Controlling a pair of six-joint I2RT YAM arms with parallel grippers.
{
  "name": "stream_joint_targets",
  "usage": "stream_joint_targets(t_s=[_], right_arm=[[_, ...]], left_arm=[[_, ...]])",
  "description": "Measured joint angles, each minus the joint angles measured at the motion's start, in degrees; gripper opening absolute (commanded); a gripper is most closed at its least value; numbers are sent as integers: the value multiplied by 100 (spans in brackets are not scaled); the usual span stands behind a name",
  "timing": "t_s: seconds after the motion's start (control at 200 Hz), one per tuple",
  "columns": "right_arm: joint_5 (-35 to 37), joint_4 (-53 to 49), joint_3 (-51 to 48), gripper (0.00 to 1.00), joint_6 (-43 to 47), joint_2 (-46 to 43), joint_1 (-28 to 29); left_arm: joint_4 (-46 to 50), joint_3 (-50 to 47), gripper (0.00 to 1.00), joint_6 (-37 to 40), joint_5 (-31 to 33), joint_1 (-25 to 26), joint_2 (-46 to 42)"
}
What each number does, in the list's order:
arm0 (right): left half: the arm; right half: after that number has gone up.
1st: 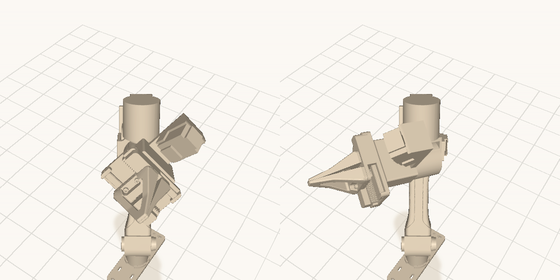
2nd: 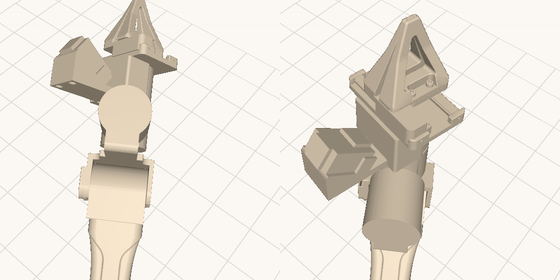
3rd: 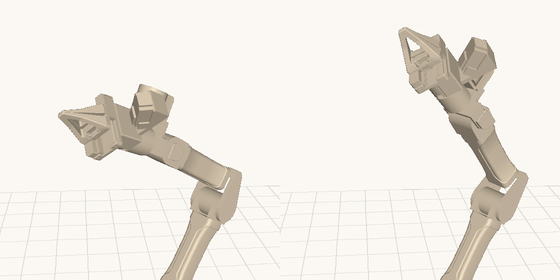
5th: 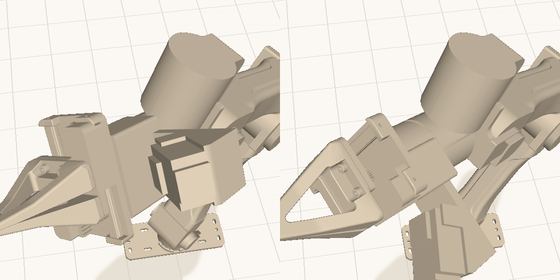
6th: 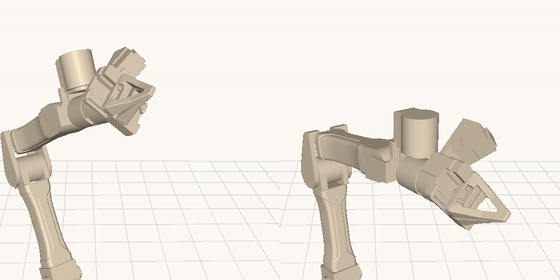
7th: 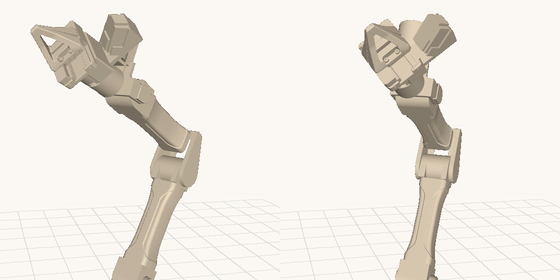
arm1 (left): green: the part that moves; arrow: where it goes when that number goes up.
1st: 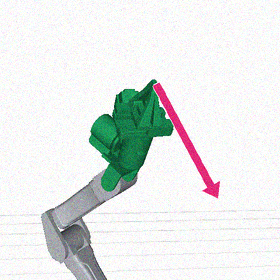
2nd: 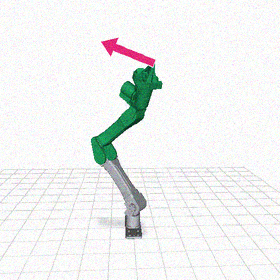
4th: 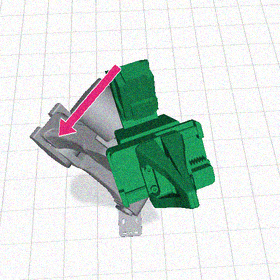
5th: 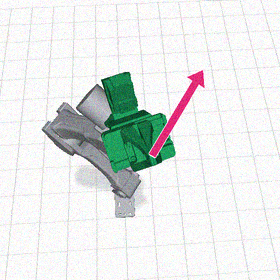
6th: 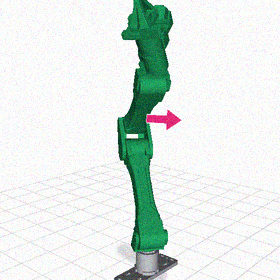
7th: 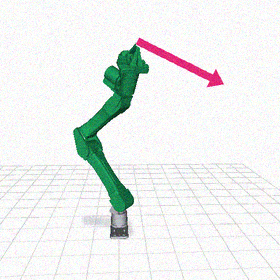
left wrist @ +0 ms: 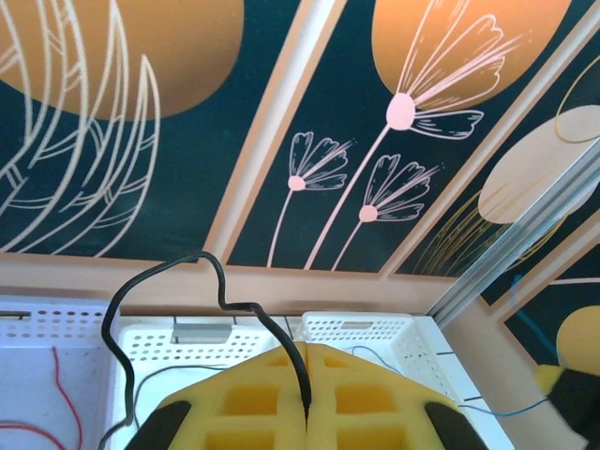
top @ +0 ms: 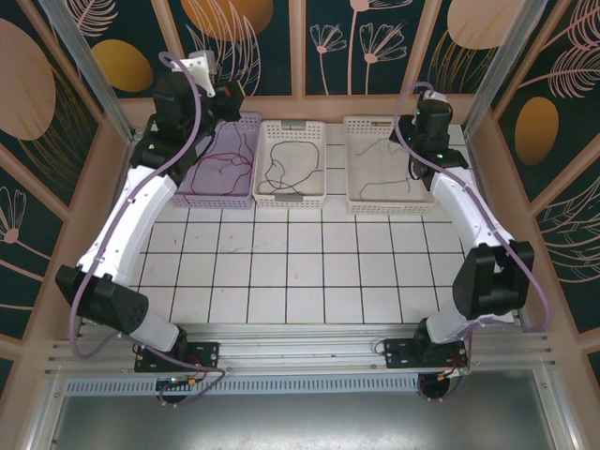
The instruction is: Untangle the cables
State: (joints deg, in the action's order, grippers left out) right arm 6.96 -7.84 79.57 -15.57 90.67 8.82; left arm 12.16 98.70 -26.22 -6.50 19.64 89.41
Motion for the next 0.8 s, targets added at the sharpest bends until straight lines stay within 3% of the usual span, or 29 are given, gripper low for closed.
stream_joint_targets(t_s=[0.395, 0.801], right_arm=[[-109, 68, -640, 0, -192, 713, 0], [-278, 422, -1270, 26, -494, 719, -11]], left_arm=[[-2, 1283, 0, 76, -168, 348, 1453], [-94, 1298, 0, 153, -254, 516, 2485]])
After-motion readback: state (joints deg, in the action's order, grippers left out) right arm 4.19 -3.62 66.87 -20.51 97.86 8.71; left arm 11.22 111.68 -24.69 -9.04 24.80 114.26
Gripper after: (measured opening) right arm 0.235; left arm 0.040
